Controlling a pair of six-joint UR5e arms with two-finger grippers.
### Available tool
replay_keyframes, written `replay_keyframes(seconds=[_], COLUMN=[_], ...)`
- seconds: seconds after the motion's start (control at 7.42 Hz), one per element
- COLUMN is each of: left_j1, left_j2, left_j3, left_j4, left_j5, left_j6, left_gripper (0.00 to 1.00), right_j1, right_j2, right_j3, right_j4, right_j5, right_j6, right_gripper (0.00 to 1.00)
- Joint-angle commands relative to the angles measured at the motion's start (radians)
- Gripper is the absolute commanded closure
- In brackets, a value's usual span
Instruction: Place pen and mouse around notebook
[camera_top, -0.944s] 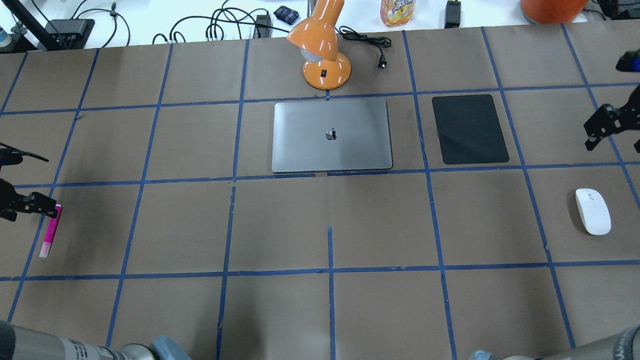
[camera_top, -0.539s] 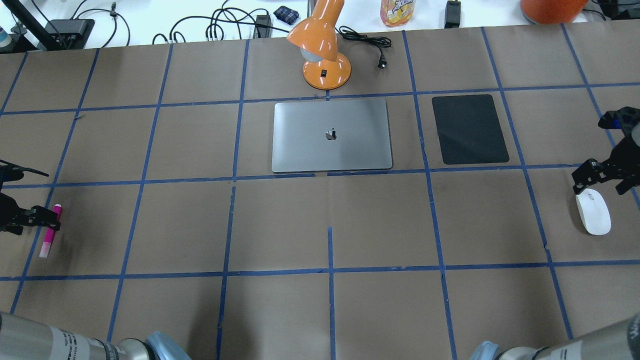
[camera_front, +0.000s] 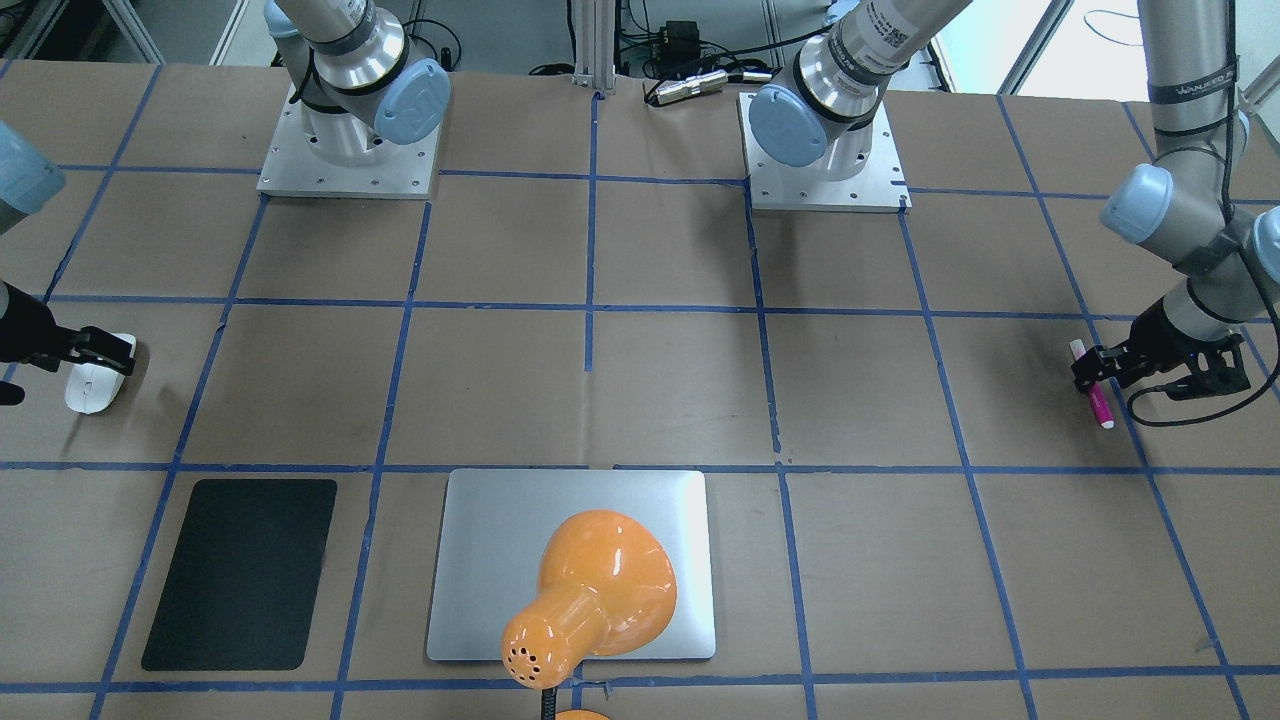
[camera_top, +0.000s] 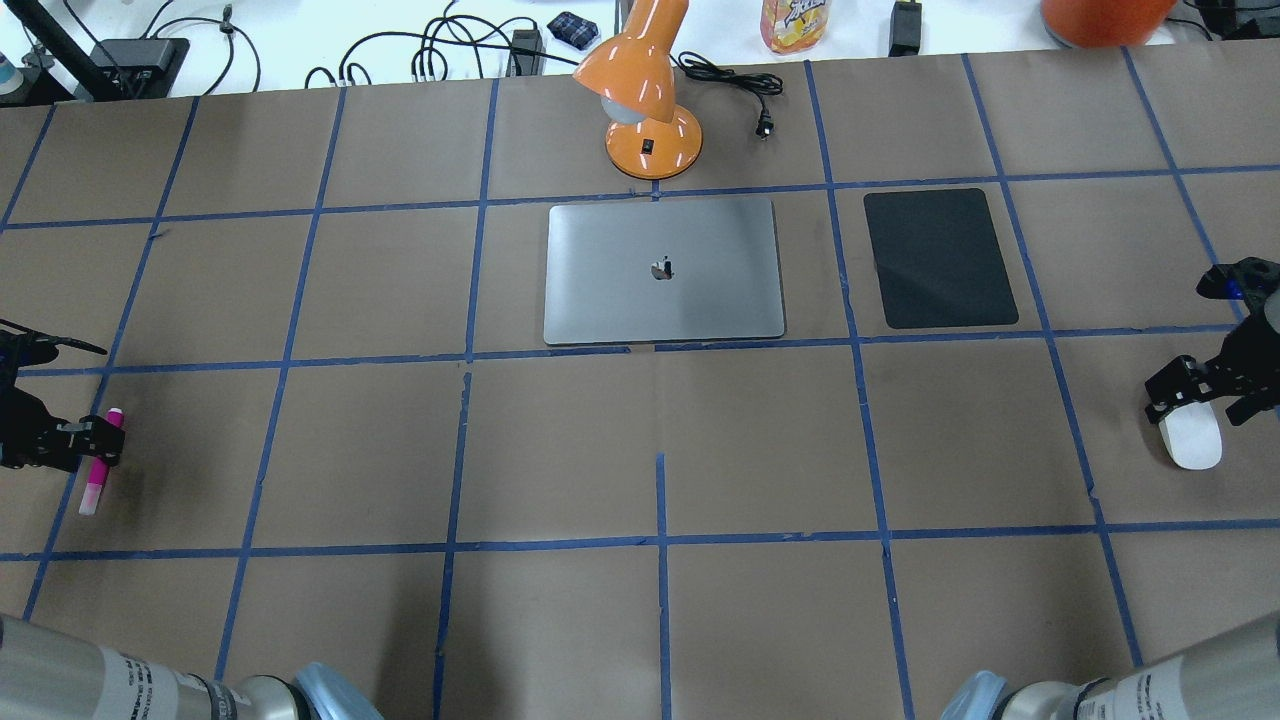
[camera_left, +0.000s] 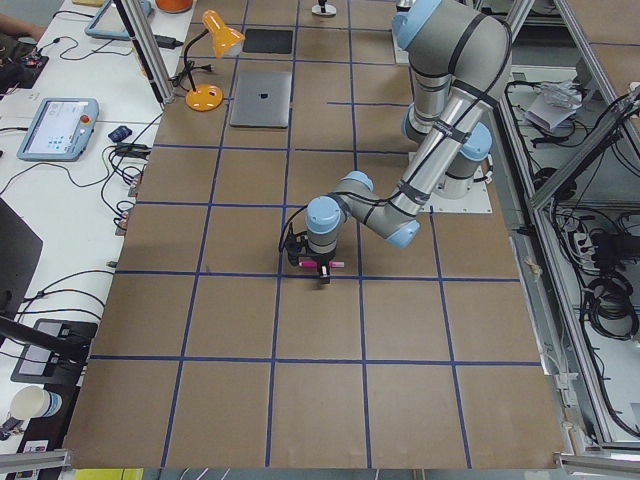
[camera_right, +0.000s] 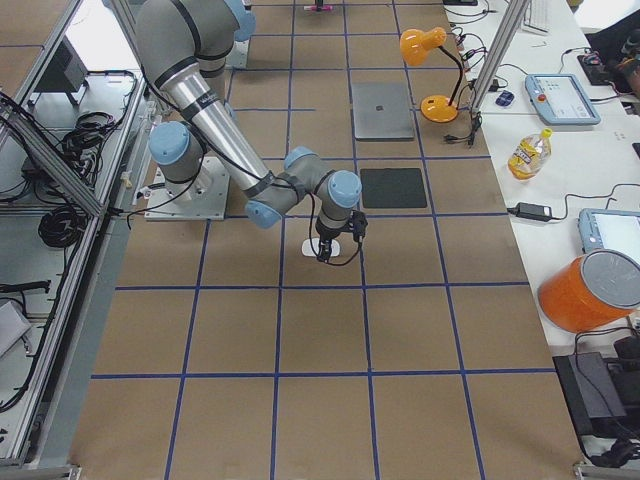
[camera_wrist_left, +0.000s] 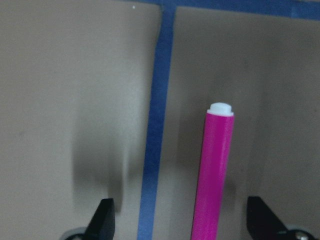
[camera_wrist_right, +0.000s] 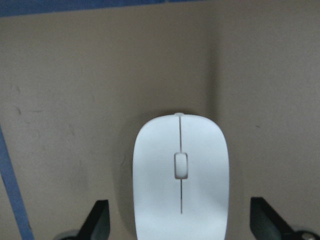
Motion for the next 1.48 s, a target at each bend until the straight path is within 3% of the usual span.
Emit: replay_keyframes(seconds=[0.0,0.13,0.27,0.4,0.54,0.67,0.81,1.08,1.35], left_j1=[-0.009,-0.009,-0.009,-0.009,-0.011,-0.011,-0.023,-0.086,-0.240], left_j2=[0.008,0.008,0.010,0.010,0.018,0.022,0.037,0.128,0.267], left_j3=[0.000,0.000,0.000,0.000,0.001,0.000,0.000,0.001,0.004], left_j4=[-0.006,-0.006,-0.006,-0.006,-0.009,-0.014,-0.028,-0.138,-0.327], left_j5=[-0.001,-0.004,-0.002,-0.001,0.010,0.010,0.014,0.014,0.017], left_j6=[0.003,0.009,0.009,0.009,0.009,0.009,0.007,-0.022,-0.315], left_gripper=[0.63,0.69,0.83,0.86,0.96,0.97,0.97,0.99,0.99], right_j1=[-0.002,-0.002,-0.004,-0.002,-0.002,-0.001,-0.001,0.028,0.236], right_j2=[0.013,0.013,0.019,0.019,0.019,0.013,0.011,-0.016,-0.030], right_j3=[0.010,0.012,0.012,0.012,0.013,0.012,0.012,-0.019,-0.129], right_j4=[-0.030,-0.030,-0.032,-0.032,-0.032,-0.032,-0.030,-0.021,-0.016], right_j5=[0.000,-0.002,0.000,0.000,-0.002,-0.003,-0.003,-0.003,-0.014], right_j6=[-0.002,0.002,0.002,0.001,-0.001,0.005,0.005,0.018,0.127], right_gripper=[0.00,0.00,0.06,0.25,0.44,0.55,0.59,0.59,0.58])
